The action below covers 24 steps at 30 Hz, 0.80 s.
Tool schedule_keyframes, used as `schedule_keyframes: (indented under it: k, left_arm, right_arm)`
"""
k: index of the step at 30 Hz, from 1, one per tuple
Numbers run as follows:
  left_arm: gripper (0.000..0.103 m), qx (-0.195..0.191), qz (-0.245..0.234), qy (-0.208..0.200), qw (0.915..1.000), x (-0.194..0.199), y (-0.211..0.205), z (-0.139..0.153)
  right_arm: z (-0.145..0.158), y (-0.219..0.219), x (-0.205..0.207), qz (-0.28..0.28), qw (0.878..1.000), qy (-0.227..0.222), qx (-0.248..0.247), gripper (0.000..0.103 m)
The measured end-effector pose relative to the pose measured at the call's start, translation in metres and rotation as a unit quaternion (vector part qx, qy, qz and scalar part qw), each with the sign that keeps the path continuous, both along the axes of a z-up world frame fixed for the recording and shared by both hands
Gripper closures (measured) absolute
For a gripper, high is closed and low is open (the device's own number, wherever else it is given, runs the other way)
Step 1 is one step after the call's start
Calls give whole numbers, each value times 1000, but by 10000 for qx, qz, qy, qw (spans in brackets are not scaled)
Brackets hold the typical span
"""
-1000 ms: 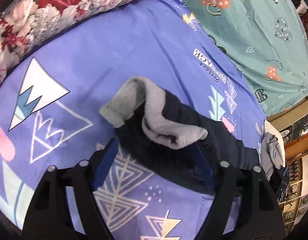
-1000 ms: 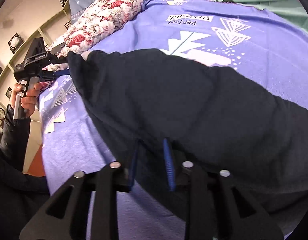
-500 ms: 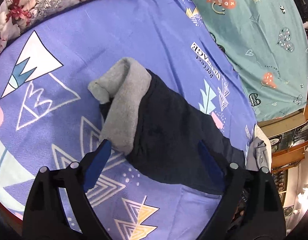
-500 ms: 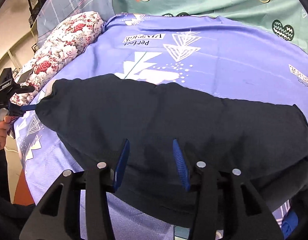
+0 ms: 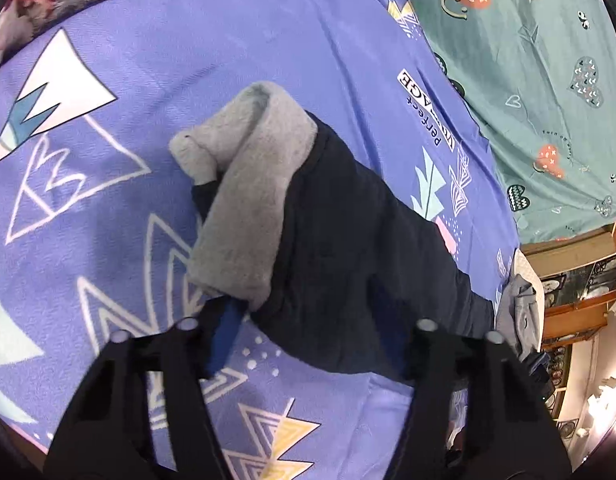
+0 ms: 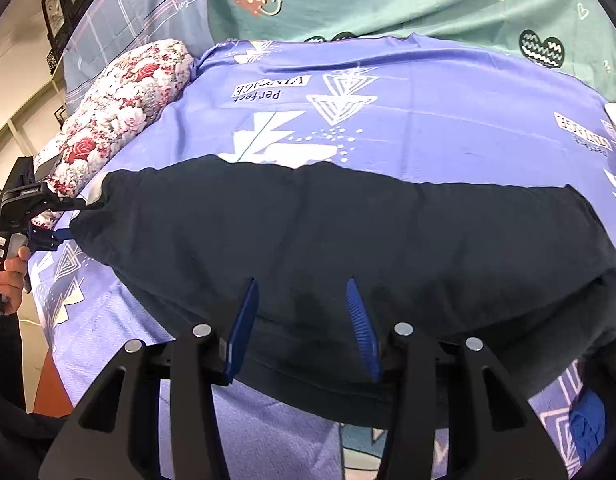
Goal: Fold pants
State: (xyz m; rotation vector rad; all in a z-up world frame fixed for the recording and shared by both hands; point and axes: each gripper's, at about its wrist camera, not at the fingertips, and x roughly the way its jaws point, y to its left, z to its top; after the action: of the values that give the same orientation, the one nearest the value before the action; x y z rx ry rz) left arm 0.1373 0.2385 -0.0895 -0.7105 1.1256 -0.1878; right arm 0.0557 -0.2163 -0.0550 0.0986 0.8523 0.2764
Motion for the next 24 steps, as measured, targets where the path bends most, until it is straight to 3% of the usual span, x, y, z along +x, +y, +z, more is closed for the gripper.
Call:
schedule_keyframes:
  k: [1, 9, 10, 11, 16, 20, 24]
  left_arm:
    - [57, 64, -18, -23, 10000, 3, -2, 1]
    - [59, 493, -59, 6, 9988, 18, -12, -6]
    - [79, 612, -38, -43, 9981, 17, -13, -3]
    - [88, 757, -60, -135, 9970, 16, -15, 1]
    - [89, 1430, -243, -778, 9864, 12, -23, 40]
    - [89, 1608, -396, -1093, 9801, 18, -26, 66]
    - [89, 1671, -485, -1027, 9794, 28, -19, 56]
  right_arm:
    - [2, -2, -2, -46, 10000, -34, 36, 56]
    - [1, -7, -6, -229, 9997, -19, 121, 56]
    - [2, -6, -6, -238, 9996, -21, 123, 56]
    - [2, -6, -6, -247, 9996, -26, 121, 56]
    - [6, -6, -4, -266, 9996, -68, 104, 56]
    - [12, -6, -3, -279, 9995, -138, 109, 56]
    - [15, -8, -4, -324, 9993, -165, 104, 56]
